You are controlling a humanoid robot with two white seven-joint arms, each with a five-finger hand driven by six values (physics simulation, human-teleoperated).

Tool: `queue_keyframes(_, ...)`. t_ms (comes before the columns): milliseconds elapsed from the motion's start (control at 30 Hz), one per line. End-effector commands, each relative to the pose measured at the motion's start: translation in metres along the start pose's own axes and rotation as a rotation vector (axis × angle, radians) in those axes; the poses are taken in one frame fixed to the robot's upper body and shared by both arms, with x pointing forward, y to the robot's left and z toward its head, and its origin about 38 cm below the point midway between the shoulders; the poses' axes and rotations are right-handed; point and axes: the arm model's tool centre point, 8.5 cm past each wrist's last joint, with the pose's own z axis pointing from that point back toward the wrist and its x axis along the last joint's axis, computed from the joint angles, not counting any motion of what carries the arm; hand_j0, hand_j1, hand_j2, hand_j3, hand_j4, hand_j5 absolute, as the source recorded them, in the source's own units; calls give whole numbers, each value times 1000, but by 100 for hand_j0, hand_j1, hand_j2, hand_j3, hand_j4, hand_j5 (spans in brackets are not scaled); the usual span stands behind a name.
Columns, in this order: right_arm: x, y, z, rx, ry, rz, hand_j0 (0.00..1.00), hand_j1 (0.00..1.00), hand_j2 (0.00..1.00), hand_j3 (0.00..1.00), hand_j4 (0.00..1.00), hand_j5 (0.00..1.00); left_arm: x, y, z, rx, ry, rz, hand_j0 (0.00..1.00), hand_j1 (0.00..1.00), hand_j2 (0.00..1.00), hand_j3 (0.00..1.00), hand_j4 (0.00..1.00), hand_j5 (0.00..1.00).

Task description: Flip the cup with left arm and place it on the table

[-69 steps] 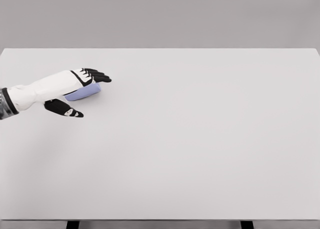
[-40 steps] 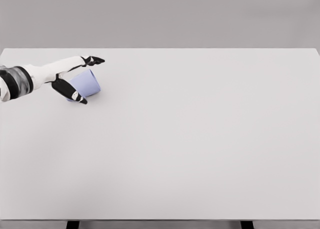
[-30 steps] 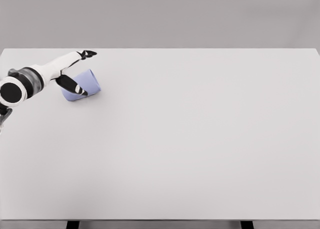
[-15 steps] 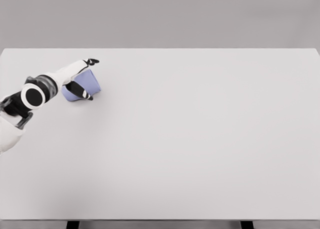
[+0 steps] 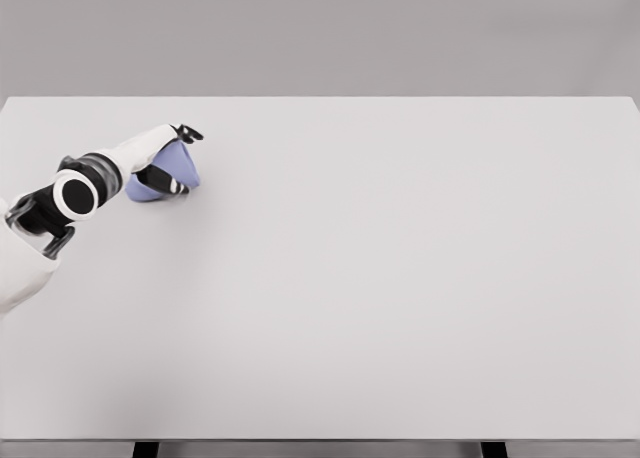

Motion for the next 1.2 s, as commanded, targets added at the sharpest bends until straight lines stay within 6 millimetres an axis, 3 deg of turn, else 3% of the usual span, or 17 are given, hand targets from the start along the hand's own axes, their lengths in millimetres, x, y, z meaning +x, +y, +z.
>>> queue_keyframes(0,0,0,0,0,0,0,100,100,100,100,100,100,0,-1,-2,-2,2,3,57,57,57,57,57,57)
queue_keyframes(233,0,0,0,0,0,0,100,100,100,100,100,100,3,8,-1,11,-6,7,53,53,53,53,53,53)
queue_keyframes(367,0,0,0,0,0,0,100,100,100,100,100,100,12,24,4,-38,-74,162,56,56,56,56,56,56)
queue_keyframes(500,0,0,0,0,0,0,100,100,100,100,100,100,-5,52,27,-70,-215,315,58,58,58,58,58,58)
queue_keyframes(633,0,0,0,0,0,0,100,100,100,100,100,100,-6,49,41,-256,-377,390,61,61,61,61,61,61)
queue_keyframes(733,0,0,0,0,0,0,100,100,100,100,100,100,-21,45,40,-291,-480,442,63,63,63,63,63,63)
queue_keyframes(867,0,0,0,0,0,0,100,100,100,100,100,100,-41,54,27,-139,-708,613,65,65,65,65,65,65)
queue_keyframes(1000,0,0,0,0,0,0,100,100,100,100,100,100,-28,35,11,-73,-849,667,68,68,68,68,68,68)
queue_keyframes(1067,0,0,0,0,0,0,100,100,100,100,100,100,-20,5,7,-63,-915,698,68,68,68,68,68,68)
queue_keyframes(1167,0,0,0,0,0,0,100,100,100,100,100,100,-17,-17,7,-31,-974,733,68,68,68,68,68,68)
